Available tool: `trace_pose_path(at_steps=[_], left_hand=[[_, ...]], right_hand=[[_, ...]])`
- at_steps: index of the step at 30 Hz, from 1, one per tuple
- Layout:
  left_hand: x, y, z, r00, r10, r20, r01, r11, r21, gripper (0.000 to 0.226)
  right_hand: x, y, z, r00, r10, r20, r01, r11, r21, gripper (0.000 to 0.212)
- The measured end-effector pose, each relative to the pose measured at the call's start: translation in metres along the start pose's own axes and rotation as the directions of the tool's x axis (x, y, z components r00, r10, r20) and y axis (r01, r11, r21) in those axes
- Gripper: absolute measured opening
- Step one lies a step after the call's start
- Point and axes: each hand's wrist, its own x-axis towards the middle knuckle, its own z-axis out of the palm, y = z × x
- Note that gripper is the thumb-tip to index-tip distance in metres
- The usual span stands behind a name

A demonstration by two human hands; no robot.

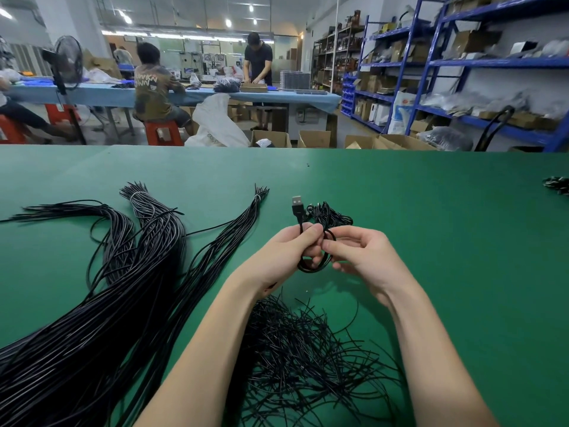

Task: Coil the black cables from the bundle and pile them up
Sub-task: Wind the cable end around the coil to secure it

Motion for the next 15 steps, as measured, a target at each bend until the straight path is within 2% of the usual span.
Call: trace_pose_path(at_steps=[4,12,15], left_hand=[[0.0006,-0.0015,-0.0044,0.998,-0.008,-0.069,0.010,1.000,0.023,0.023],[-0.0002,-0.0024,-0.0045,0.997,-0.069,-0.025,0.071,0.995,0.067,0.021],[0.0013,-0.0036,-0.0041,0.992,-0.088,-0.092,0.098,0.989,0.113,0.027]], right_hand=[[0.0002,-0.0011,0.0037,0.998,-0.055,-0.017,0.055,0.998,-0.001,0.018],[0.0011,-0.0048,0.0058,0.986,-0.145,-0.081,0.142,0.989,-0.046,0.014],[0.0016,-0.0042,0.0070,0.975,-0.219,-0.037,0.207,0.957,-0.201,0.021]])
